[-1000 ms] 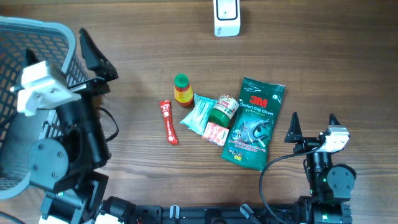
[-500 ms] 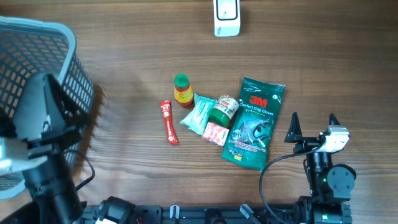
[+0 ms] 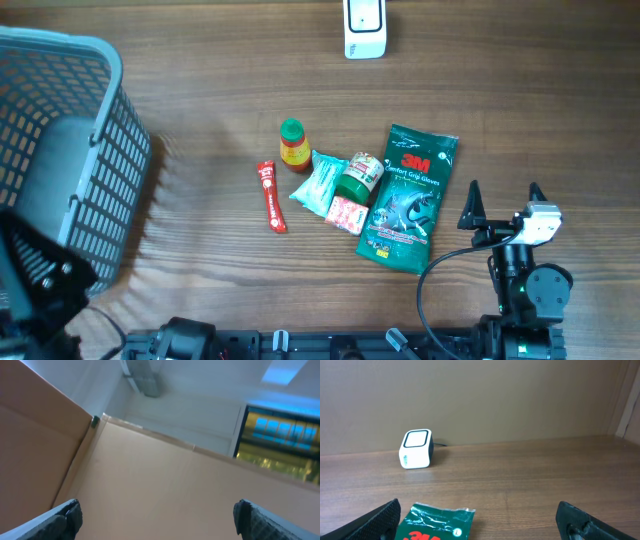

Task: Scan the item barcode

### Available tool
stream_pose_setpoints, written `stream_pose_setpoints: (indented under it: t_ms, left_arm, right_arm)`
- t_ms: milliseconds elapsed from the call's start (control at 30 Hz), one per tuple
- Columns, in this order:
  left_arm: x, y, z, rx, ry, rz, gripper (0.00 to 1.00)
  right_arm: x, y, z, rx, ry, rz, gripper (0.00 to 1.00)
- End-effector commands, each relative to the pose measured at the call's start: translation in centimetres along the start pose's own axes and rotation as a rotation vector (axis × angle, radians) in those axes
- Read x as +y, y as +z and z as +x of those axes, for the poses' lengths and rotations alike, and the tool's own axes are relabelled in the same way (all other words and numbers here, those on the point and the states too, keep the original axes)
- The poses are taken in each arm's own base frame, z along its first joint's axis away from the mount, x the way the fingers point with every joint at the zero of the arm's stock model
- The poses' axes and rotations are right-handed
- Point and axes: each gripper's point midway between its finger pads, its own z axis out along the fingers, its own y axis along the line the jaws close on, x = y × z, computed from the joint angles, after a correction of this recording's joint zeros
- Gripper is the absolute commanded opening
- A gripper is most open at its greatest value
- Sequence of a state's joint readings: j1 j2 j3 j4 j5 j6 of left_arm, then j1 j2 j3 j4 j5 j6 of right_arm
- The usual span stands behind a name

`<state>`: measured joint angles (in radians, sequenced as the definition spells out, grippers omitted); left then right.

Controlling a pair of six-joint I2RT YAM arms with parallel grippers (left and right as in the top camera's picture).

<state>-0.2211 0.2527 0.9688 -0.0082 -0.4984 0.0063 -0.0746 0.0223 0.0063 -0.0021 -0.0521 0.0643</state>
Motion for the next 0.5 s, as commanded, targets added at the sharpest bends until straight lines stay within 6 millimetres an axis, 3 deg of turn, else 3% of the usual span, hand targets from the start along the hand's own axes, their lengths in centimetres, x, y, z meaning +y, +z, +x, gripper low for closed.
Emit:
stream_pose_setpoints:
  t_ms: [0,267,467]
  left_arm:
    - [-0.2,-1.7,-1.3,-0.047,-0.102,0.047,1.0]
    - [0.7,-6.4,-3.8,-0.181,-0.216,0.061,1.0]
    - [-0.2,-6.6,-3.5,-0.164,-0.234,0.096,1.0]
  right_arm:
    - [0.1,0.0,-0.1,-0.006,0.015,-0.007,1.0]
    - [0.1,0.0,-0.1,-0.006,0.015,-0.007,1.0]
    - [0.1,0.0,-0.1,-0.006,0.014,-0.007,1.0]
